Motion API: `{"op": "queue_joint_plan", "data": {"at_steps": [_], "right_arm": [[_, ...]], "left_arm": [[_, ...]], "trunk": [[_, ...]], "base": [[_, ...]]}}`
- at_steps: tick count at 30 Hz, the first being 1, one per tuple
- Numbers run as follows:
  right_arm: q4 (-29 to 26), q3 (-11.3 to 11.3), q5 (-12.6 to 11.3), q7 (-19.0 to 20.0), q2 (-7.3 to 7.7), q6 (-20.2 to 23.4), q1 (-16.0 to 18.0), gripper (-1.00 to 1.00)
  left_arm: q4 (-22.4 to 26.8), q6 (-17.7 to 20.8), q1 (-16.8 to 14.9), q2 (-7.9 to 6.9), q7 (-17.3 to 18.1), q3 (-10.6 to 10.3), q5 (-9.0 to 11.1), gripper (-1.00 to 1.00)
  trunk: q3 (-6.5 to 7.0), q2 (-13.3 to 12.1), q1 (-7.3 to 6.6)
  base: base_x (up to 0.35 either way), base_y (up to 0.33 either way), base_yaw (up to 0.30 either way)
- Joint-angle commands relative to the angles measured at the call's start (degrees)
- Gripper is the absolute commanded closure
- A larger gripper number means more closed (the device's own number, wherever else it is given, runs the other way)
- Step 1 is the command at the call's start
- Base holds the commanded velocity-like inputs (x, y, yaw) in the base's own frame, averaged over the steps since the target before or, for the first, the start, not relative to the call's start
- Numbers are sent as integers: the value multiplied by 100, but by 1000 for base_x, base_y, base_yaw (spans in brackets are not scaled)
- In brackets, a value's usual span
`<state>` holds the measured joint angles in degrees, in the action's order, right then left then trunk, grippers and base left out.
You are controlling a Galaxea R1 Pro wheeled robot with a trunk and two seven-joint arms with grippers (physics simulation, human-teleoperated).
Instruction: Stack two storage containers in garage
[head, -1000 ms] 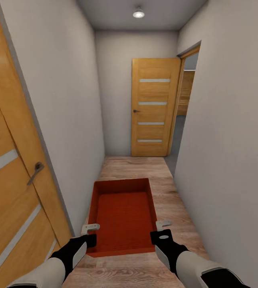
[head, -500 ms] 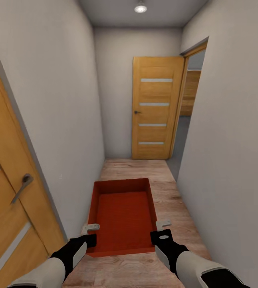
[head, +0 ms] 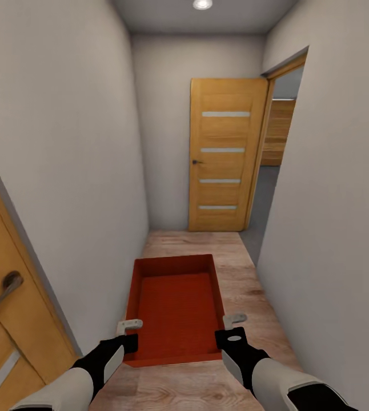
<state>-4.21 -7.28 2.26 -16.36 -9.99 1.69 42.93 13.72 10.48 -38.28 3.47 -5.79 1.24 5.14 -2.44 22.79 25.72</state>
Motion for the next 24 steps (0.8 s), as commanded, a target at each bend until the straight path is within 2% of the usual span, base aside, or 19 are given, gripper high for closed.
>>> {"op": "queue_joint_plan", "data": {"at_steps": [1,24], "right_arm": [[25,112,-41,-69,-1,16,5,100],[25,112,-41,-69,-1,16,5,100]], "left_arm": [[114,34,-4,-287,-45,51,79,100],[114,34,-4,-287,-45,50,75,100]], "trunk": [[-13,13,7],[-13,13,7]], "base": [[323,0,0],[323,0,-26]]}}
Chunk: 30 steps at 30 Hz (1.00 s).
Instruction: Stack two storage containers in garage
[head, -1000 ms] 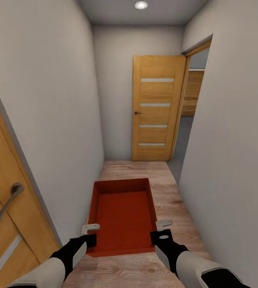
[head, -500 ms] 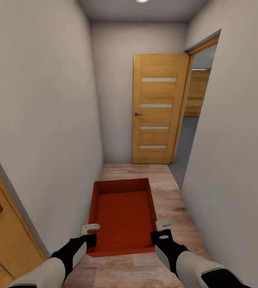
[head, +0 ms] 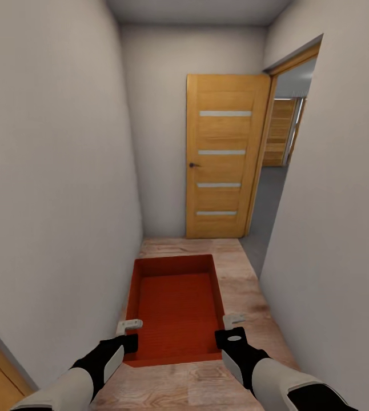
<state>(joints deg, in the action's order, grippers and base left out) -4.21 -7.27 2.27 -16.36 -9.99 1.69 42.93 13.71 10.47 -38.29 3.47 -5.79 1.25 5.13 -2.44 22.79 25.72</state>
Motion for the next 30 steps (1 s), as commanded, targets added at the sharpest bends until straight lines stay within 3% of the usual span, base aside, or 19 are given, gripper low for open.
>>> {"op": "queue_joint_plan", "data": {"at_steps": [1,30], "right_arm": [[26,111,-41,-69,-1,16,5,100],[26,111,-39,-69,-1,16,5,100]], "left_arm": [[114,34,-3,-287,-45,47,76,100],[114,34,-4,-286,-45,49,76,100]], "trunk": [[-13,13,7],[-13,13,7]], "base": [[323,0,-1],[323,0,0]]}}
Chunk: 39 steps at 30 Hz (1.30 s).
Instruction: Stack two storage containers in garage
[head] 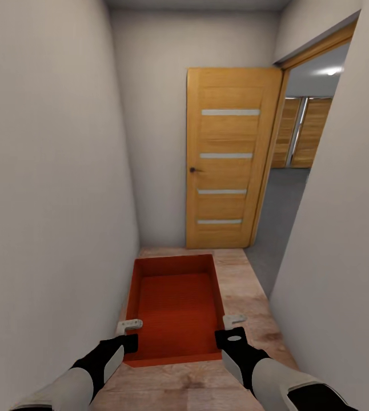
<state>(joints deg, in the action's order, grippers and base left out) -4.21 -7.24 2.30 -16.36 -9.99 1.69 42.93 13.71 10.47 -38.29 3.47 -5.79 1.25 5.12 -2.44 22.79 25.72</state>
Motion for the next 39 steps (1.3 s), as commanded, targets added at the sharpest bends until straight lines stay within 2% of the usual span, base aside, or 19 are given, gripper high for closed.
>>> {"op": "queue_joint_plan", "data": {"at_steps": [1,39], "right_arm": [[26,109,-41,-69,-1,16,5,100],[26,109,-44,-69,-1,16,5,100]], "left_arm": [[114,34,-3,-286,-45,50,76,100],[114,34,-3,-286,-45,51,76,100]], "trunk": [[-13,13,7],[-13,13,7]], "base": [[323,0,0],[323,0,0]]}}
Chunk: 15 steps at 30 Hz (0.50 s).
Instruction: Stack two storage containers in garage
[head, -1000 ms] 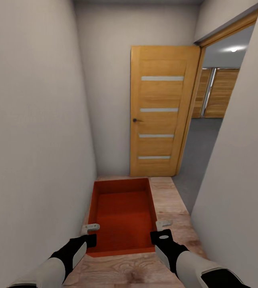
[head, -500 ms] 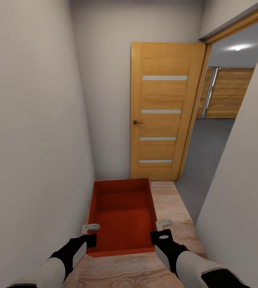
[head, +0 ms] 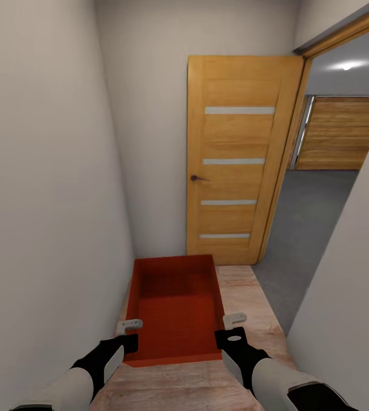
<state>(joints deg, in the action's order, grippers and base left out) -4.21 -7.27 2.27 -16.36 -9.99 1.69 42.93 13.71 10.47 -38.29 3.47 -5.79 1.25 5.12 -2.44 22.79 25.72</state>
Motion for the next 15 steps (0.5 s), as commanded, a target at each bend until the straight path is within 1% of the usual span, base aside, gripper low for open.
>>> {"op": "queue_joint_plan", "data": {"at_steps": [1,15], "right_arm": [[26,111,-40,-69,-1,16,5,100],[26,111,-39,-69,-1,16,5,100]], "left_arm": [[114,34,-3,-286,-45,49,77,100],[114,34,-3,-286,-45,49,77,100]], "trunk": [[-13,13,7],[-13,13,7]], "base": [[323,0,0],[323,0,0]]}}
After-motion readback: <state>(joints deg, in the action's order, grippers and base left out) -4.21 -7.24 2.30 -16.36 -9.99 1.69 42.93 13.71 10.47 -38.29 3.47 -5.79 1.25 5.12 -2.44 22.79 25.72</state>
